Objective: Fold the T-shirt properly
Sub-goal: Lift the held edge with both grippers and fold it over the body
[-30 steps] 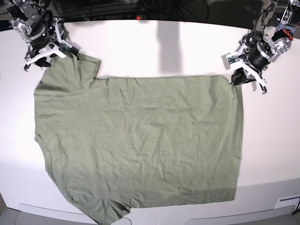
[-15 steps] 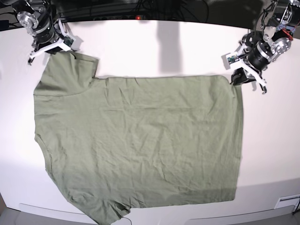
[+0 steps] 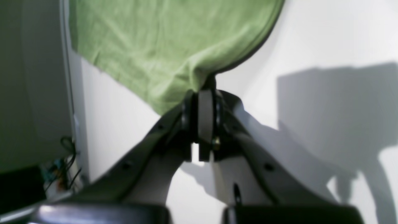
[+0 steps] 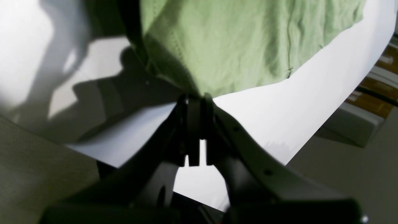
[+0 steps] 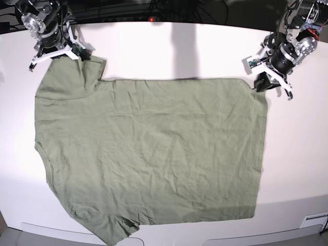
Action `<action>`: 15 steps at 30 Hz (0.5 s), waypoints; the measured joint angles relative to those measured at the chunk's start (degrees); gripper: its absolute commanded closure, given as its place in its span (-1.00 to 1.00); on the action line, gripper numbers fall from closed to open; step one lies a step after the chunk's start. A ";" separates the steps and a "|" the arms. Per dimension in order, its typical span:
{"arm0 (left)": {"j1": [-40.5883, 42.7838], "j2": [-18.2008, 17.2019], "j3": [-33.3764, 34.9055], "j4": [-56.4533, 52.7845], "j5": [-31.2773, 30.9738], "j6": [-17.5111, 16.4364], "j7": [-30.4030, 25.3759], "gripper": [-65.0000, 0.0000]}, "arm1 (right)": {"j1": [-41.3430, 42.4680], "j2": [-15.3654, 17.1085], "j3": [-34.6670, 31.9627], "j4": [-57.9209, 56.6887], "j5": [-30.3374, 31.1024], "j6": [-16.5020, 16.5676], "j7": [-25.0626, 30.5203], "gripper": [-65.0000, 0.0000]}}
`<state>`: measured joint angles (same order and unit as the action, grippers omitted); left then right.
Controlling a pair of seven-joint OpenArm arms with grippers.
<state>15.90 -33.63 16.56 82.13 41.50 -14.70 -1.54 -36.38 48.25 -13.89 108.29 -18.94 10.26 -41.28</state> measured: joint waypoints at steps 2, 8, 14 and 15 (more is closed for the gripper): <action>0.00 -0.24 0.00 0.00 -0.24 0.42 0.66 1.00 | 0.00 0.02 0.00 0.61 0.13 -0.22 -0.44 1.00; 3.37 -3.10 -0.90 1.33 0.28 1.22 1.66 1.00 | 0.00 0.00 0.70 4.61 0.42 -0.59 -2.51 1.00; 9.46 -3.48 -7.67 2.67 0.46 2.29 2.08 1.00 | -0.15 0.17 2.14 5.88 3.06 0.07 -2.75 1.00; 10.32 -3.48 -8.90 2.84 0.46 2.10 2.16 1.00 | -0.70 0.15 2.14 6.51 3.04 0.26 -2.73 1.00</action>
<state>26.22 -37.10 7.66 84.97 41.95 -12.60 0.62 -37.08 48.40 -11.75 114.80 -15.90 10.52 -44.01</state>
